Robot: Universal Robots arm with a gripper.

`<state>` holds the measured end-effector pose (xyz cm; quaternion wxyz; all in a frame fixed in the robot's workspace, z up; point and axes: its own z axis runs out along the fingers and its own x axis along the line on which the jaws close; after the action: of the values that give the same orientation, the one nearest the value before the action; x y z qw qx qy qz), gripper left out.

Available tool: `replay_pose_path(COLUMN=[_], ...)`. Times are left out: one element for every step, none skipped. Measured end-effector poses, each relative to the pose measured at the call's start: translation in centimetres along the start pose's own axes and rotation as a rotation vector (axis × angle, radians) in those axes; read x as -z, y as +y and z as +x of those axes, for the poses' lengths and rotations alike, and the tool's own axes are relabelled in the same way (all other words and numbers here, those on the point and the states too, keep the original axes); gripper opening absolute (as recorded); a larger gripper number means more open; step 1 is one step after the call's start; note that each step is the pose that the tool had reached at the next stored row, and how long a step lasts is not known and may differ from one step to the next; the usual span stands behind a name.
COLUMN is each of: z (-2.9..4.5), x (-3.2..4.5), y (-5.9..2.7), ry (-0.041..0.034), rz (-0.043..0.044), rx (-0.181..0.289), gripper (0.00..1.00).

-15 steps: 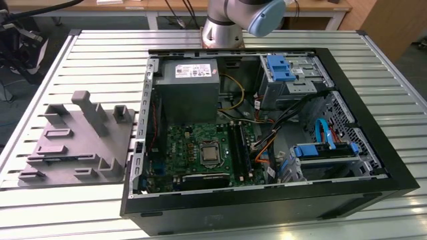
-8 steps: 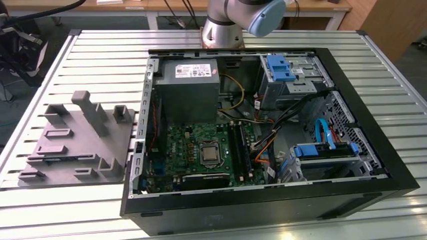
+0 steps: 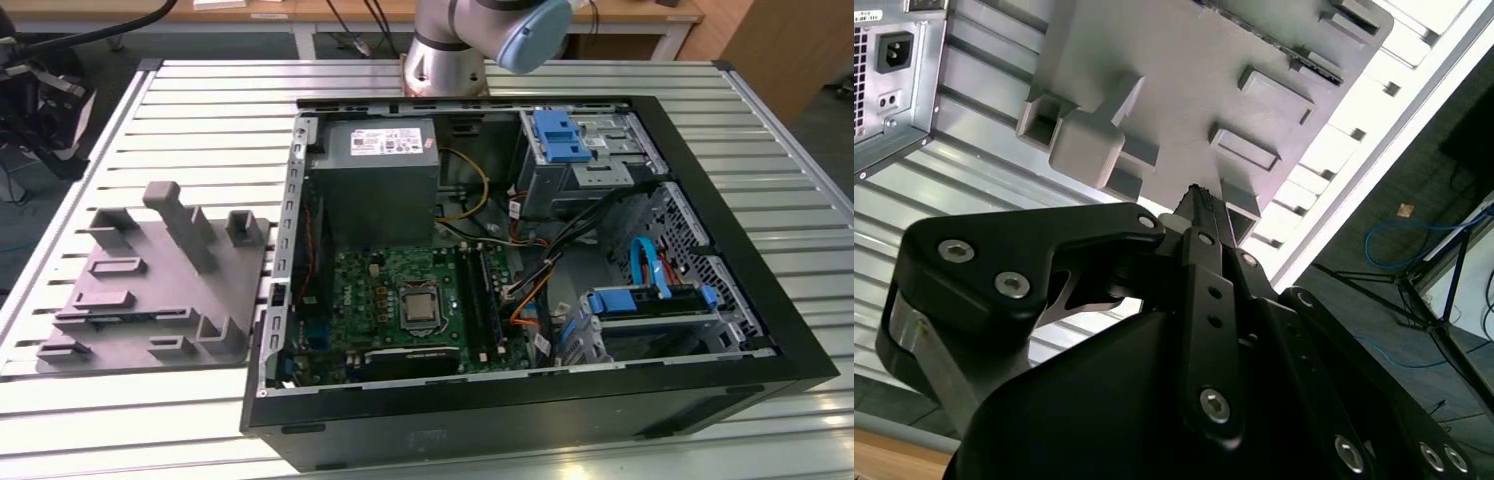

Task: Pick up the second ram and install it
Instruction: 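Reach for the second ram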

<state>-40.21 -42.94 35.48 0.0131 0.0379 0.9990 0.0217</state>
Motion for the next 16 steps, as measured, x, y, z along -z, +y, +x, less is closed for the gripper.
replay_pose_path(z=[0.0,0.01,0.01,0.01,0.01,0.02,0.02,0.02,0.03,0.03,0.03,0.03,0.03,0.03,0.03,0.03], x=[-0.06,-0.12,-0.18,-0.25,-0.32,-0.38,-0.46,-0.53,-0.6,-0.68,-0.75,-0.82,-0.9,-0.99,-1.06,-1.15], y=[-0.04,-0.07,-0.1,-0.13,-0.16,-0.19,-0.22,-0.25,-0.28,-0.3,-0.33,-0.36,-0.39,-0.42,-0.45,-0.48], ry=[0.0,-0.0001,-0.0001,-0.0001,-0.0001,-0.0001,0.0,-0.0001,-0.0001,-0.0001,0.0,-0.0001,0.0,-0.0001,0.0,-0.0001], rz=[0.0,-0.0001,-0.0001,-0.0001,-0.0001,-0.0001,-0.0001,-0.0001,0.0,0.0,0.0,0.0,0.0,0.0,0.0,-0.0001], rx=[0.0,0.0,0.0,0.0,0.0,0.0,0.0,0.0,0.0,0.0,0.0,0.0,0.0,0.0,0.0,0.0], gripper=[0.1,0.1,0.1,0.1,0.1,0.1,0.1,0.1,0.1,0.1,0.1,0.1,0.1,0.1,0.1,0.1])
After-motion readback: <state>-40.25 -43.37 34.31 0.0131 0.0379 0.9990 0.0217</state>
